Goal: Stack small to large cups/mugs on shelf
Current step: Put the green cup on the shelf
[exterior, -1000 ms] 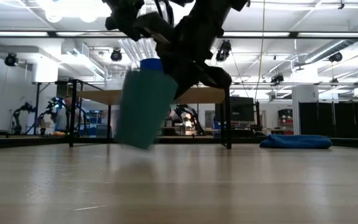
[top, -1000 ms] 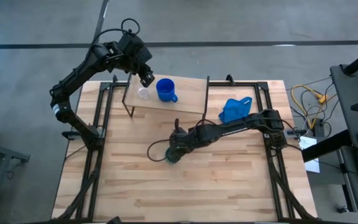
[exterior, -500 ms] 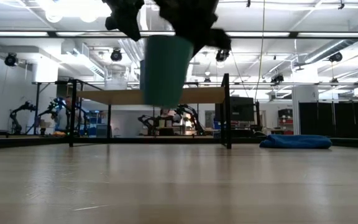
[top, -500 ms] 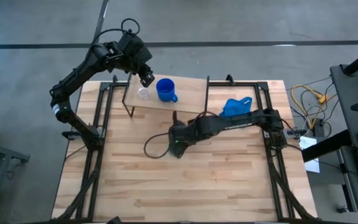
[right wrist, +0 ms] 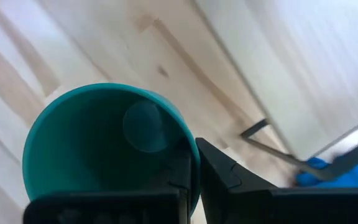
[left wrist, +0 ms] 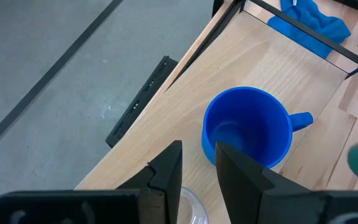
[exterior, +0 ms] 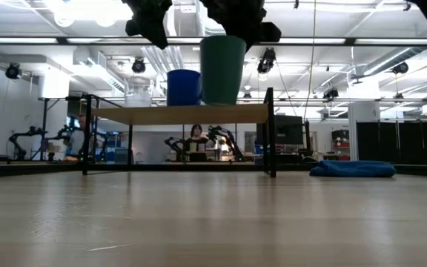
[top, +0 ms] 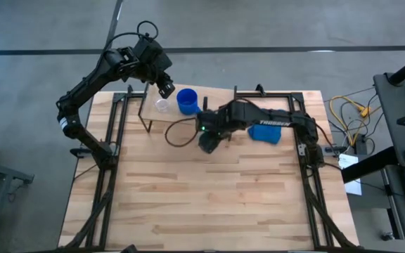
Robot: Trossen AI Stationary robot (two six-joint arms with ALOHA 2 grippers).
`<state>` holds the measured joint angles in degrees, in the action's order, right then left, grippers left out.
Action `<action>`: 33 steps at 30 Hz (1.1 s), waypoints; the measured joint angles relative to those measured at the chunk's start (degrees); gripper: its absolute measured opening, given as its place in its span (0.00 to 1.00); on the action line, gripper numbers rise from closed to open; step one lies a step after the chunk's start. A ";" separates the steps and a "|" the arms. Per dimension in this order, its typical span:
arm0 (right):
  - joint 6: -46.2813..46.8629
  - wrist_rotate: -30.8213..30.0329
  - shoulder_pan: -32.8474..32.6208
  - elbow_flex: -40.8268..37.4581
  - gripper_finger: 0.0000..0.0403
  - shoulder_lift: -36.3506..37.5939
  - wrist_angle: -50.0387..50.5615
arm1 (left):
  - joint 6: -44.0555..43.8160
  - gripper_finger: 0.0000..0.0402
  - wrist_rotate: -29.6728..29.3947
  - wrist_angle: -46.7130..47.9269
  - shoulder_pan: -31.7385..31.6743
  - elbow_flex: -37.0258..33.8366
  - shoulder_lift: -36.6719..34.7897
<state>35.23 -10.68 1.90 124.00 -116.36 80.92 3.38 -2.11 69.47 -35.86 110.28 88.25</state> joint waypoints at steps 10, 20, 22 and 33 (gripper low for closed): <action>-4.64 0.07 3.81 1.32 0.02 -0.02 0.53 | 0.02 0.21 0.00 0.00 -0.02 0.00 0.00; -9.04 0.04 6.70 7.25 0.02 0.00 1.37 | 0.02 0.21 0.00 -0.02 -0.02 0.00 0.00; -9.73 0.07 7.23 8.52 0.02 0.00 1.48 | 0.02 0.21 0.00 -0.02 -0.02 0.00 0.00; -11.68 0.04 11.81 10.78 0.02 -0.02 7.96 | 0.02 0.21 0.00 -0.04 -0.02 -0.02 0.00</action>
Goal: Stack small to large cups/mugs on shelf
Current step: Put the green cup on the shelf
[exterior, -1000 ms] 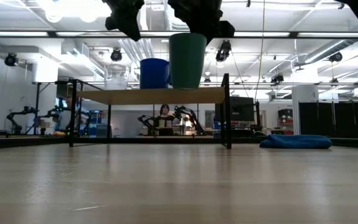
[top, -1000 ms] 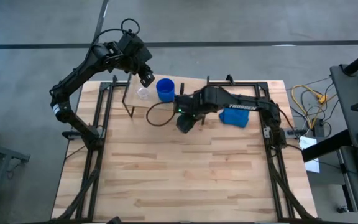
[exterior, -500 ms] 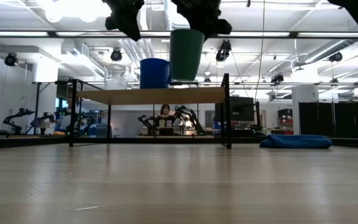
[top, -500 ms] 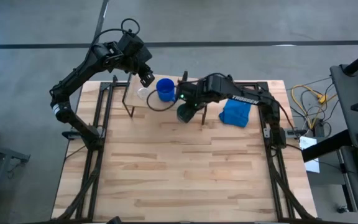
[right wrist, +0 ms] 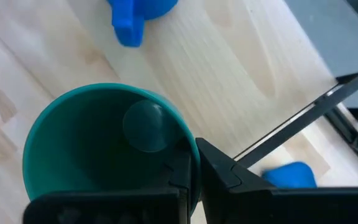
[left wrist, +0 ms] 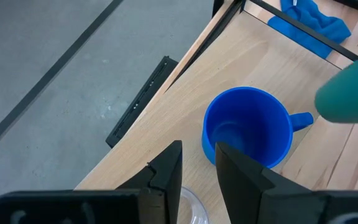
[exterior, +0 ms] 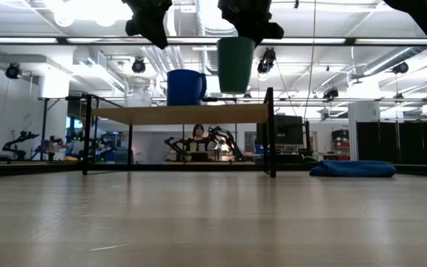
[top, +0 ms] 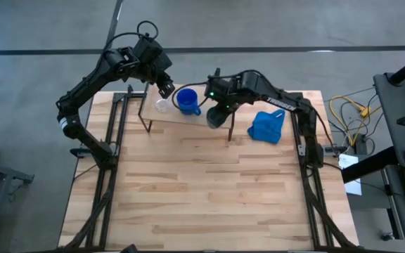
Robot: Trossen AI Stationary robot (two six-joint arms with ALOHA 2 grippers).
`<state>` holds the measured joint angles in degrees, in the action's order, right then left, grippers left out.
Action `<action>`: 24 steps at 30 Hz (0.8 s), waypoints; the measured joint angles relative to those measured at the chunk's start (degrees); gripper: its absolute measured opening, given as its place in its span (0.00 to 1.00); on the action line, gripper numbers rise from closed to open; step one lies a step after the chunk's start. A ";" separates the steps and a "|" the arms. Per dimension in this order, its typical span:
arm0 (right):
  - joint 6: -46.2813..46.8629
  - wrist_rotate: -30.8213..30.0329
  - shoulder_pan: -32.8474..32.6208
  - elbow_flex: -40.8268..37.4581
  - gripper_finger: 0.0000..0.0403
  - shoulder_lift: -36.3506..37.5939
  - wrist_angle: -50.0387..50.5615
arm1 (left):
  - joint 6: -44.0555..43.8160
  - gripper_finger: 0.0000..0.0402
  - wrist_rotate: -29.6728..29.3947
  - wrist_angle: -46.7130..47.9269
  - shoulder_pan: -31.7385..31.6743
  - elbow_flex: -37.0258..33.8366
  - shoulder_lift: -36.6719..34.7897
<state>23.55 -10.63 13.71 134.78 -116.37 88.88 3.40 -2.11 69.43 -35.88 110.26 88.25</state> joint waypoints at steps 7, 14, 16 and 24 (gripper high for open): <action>-1.37 -0.11 3.66 -0.02 0.02 0.01 -0.79 | 0.00 0.21 -0.02 -0.02 0.00 -0.04 0.00; -1.80 -0.02 7.21 -0.04 0.02 0.02 -0.79 | 0.00 0.21 -0.02 -0.03 0.00 -0.19 0.00; -2.04 0.15 7.89 -0.04 0.02 0.00 -0.80 | 0.00 0.21 -0.02 -0.09 0.00 -0.43 0.00; -3.03 3.33 9.63 -0.07 0.02 0.01 -0.90 | 0.00 0.21 -0.02 -0.07 0.00 -1.25 0.02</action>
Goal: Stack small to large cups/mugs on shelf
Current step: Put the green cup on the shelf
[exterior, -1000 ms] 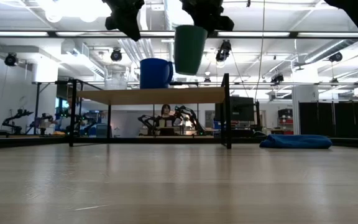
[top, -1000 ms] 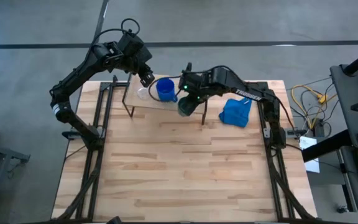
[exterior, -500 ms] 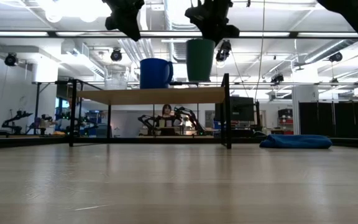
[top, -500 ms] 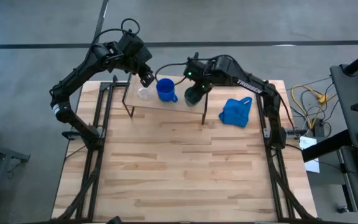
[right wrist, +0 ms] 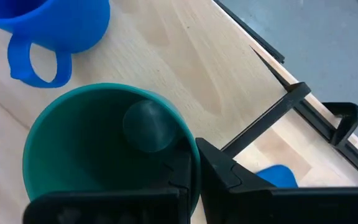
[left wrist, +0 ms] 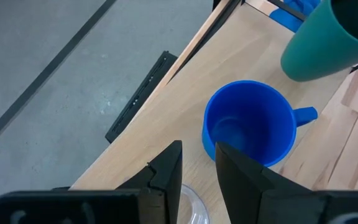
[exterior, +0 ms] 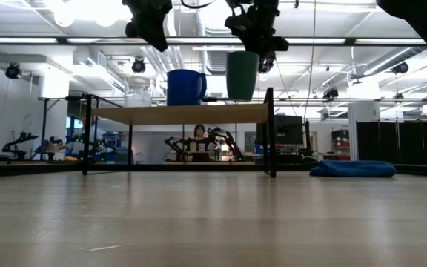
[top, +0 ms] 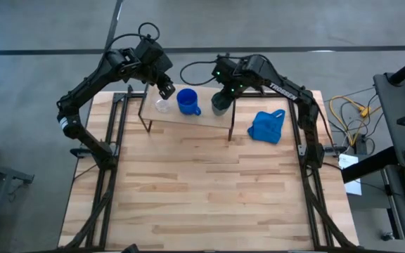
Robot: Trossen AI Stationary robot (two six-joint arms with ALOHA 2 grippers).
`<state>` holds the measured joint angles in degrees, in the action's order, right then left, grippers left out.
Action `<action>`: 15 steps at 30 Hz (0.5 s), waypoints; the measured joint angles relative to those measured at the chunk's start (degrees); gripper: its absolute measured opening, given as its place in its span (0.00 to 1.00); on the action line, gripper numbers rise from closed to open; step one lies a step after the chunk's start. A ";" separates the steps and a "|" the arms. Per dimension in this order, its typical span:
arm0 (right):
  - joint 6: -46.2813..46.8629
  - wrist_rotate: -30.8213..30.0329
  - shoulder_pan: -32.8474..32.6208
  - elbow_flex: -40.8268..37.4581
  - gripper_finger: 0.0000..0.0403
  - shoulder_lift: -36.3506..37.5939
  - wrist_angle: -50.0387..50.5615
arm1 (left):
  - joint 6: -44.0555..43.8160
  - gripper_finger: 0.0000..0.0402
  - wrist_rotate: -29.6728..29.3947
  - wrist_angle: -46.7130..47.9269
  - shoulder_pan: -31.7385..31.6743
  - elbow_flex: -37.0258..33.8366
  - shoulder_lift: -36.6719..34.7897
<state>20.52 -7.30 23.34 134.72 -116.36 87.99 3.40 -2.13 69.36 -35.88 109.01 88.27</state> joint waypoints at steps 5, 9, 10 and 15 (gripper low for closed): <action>-0.21 0.19 0.08 0.00 0.02 -0.02 0.00 | 0.00 0.21 -0.02 -0.02 0.00 0.00 0.00; -0.21 0.57 0.08 -0.33 0.02 -0.02 0.04 | 0.00 0.21 -0.02 -0.02 0.00 0.00 0.00; -0.21 1.11 0.08 -0.46 0.02 -0.02 0.04 | 0.00 0.21 -0.02 -0.02 0.00 0.00 0.00; -0.19 1.84 0.10 -1.43 0.02 -0.04 0.02 | 0.00 0.21 -0.02 -0.02 0.00 0.00 0.00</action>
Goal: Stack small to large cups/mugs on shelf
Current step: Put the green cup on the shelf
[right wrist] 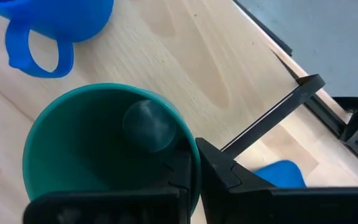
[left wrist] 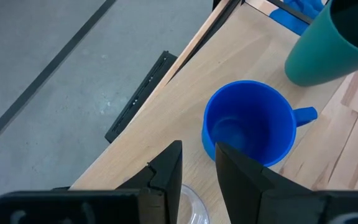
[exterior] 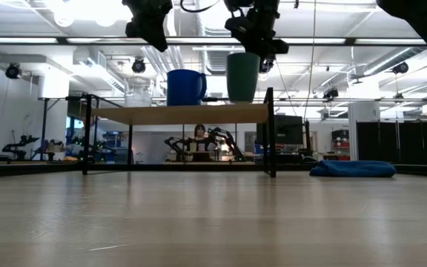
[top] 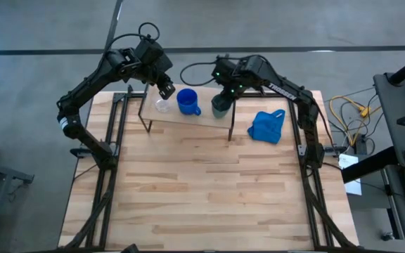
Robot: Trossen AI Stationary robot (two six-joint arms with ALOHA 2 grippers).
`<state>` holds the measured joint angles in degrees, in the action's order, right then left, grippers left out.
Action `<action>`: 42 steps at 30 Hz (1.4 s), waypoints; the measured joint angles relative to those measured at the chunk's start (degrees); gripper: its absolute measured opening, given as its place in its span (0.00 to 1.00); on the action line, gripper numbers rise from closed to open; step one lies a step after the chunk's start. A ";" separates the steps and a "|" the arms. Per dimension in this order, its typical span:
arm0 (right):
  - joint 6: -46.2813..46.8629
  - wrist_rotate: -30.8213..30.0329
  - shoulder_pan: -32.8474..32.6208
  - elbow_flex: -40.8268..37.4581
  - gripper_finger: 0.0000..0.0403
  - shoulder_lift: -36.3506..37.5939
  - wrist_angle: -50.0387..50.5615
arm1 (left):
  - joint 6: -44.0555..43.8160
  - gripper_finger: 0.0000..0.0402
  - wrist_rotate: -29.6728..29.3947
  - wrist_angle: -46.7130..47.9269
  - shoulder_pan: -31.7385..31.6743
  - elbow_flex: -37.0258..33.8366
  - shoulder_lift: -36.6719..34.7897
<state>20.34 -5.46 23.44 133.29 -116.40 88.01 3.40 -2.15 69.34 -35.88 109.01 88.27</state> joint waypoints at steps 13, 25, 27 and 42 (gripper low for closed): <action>0.69 -0.09 -0.02 -2.85 0.02 -0.04 -1.41 | 0.00 0.21 0.00 0.01 0.00 0.00 0.00; 0.61 -0.13 -0.02 -2.86 0.07 -0.04 -4.88 | 0.00 0.21 0.00 0.02 0.00 0.00 0.00; 0.59 -0.13 -0.02 -2.86 0.07 -0.04 -4.88 | 0.00 0.21 0.00 0.02 0.00 0.00 0.00; -0.44 -0.57 0.00 -0.42 0.07 -0.04 -4.67 | 0.01 0.21 0.00 0.02 0.00 -0.02 0.00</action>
<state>19.90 -6.03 23.44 132.87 -116.44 83.34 3.40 -2.15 69.36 -35.88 108.99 88.27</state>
